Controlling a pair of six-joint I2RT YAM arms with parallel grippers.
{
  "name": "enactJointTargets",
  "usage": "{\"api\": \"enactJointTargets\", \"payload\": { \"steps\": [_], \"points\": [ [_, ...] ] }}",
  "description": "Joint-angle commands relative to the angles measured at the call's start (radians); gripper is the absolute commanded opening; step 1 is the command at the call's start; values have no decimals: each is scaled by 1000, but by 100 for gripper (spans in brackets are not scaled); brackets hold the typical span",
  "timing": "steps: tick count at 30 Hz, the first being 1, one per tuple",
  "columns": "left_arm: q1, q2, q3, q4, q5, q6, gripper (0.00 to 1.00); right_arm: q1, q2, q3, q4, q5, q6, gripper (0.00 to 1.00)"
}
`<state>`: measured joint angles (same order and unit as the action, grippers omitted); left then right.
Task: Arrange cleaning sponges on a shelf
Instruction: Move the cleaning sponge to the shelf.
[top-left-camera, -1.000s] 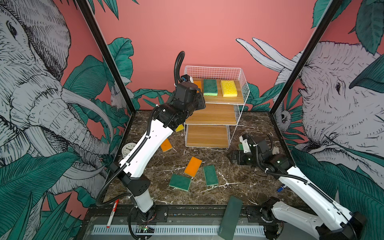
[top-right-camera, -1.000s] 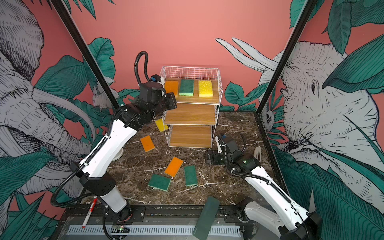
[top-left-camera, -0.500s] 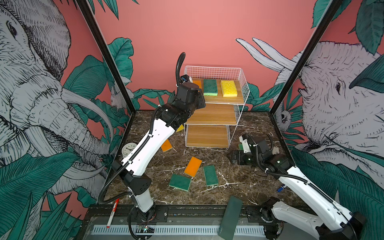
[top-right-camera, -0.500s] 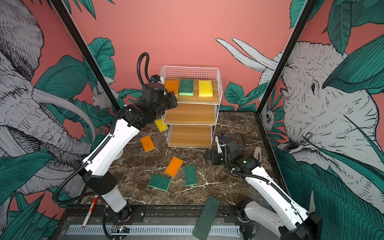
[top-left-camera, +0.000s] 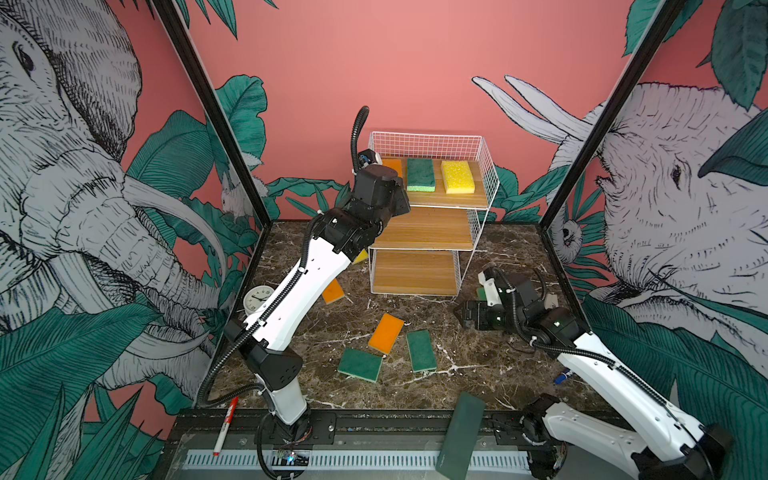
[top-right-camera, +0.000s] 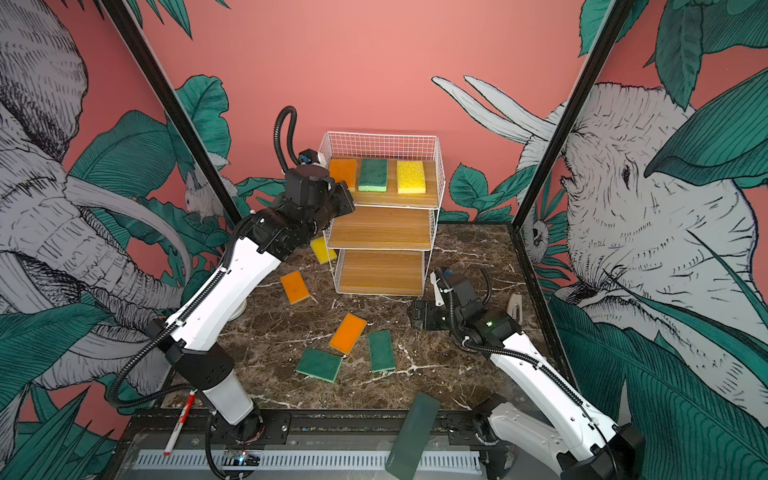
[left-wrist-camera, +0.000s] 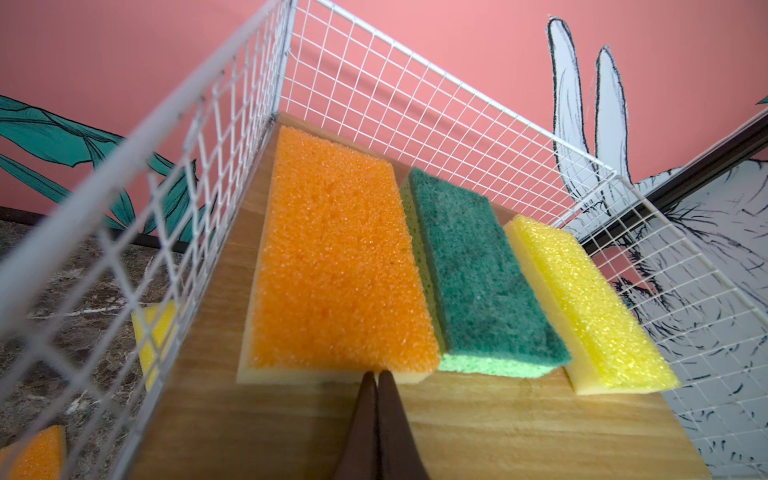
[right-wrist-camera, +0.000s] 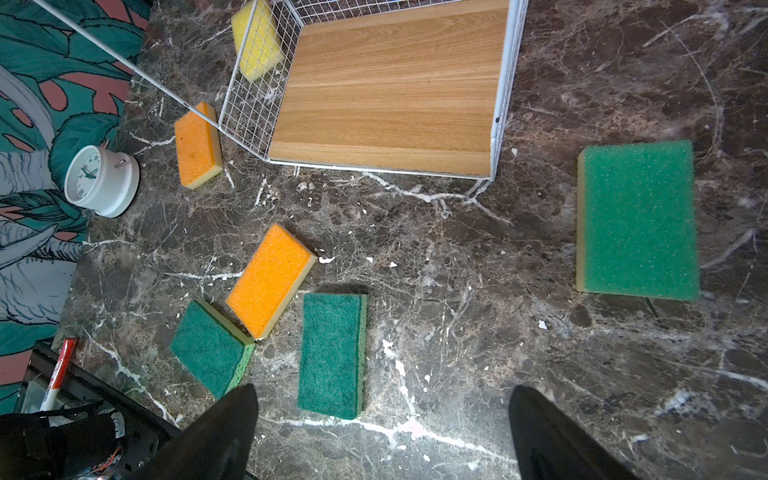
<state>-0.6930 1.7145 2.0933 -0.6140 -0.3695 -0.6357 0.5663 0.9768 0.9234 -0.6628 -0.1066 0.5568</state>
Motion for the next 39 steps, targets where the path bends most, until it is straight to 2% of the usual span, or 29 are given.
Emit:
{"api": "enactJointTargets", "payload": {
  "steps": [1, 22, 36, 39],
  "points": [
    [20, -22, -2, 20, -33, -16, 0, -5, -12, 14, 13, 0, -5, 97],
    [30, 33, 43, 23, 24, -35, 0, -6, -3, 12, 19, -4, -6, 97],
    [12, -36, 40, -20, 50, -16, 0, -5, 9, 30, 10, -2, -8, 97],
    [-2, -59, 41, -37, 34, 11, 3, -5, 3, 35, -1, 6, -8, 97]
  ]
}}
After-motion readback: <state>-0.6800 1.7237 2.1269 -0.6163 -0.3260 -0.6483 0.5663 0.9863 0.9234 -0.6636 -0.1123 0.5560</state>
